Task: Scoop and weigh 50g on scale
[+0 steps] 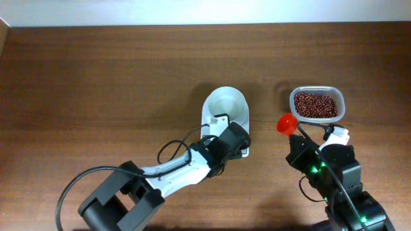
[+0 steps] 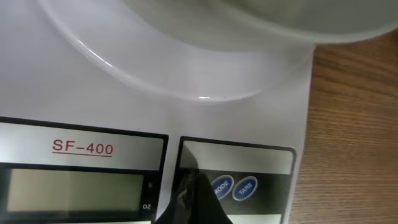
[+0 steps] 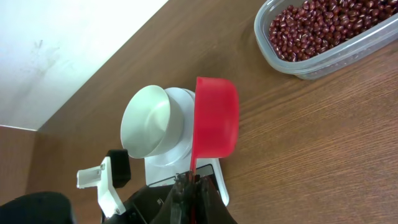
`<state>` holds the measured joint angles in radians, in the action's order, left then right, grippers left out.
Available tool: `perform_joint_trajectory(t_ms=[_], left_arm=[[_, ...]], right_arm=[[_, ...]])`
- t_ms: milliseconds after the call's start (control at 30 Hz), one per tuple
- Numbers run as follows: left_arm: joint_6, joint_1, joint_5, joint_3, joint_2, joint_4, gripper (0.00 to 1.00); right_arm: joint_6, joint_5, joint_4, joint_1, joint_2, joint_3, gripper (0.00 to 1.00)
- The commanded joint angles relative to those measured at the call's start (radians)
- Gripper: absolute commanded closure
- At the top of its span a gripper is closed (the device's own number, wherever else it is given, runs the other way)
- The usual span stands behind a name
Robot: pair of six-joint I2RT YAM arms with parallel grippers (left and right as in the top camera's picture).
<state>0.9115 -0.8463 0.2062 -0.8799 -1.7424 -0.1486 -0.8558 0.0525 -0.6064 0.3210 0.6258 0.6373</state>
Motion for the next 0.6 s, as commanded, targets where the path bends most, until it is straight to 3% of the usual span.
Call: perform_joint_trajectory(t_ms=[0, 567], left_arm=[[-0.004, -0.003, 0.003, -0.013, -0.014, 0.005, 1.00], [0.020, -0.002, 0.003, -0.013, -0.049, 0.005, 1.00]], right_arm=[[0.014, 0.008, 0.000, -0.007, -0.001, 0.006, 0.96], [0.014, 0.008, 0.000, -0.007, -0.001, 0.006, 0.96]])
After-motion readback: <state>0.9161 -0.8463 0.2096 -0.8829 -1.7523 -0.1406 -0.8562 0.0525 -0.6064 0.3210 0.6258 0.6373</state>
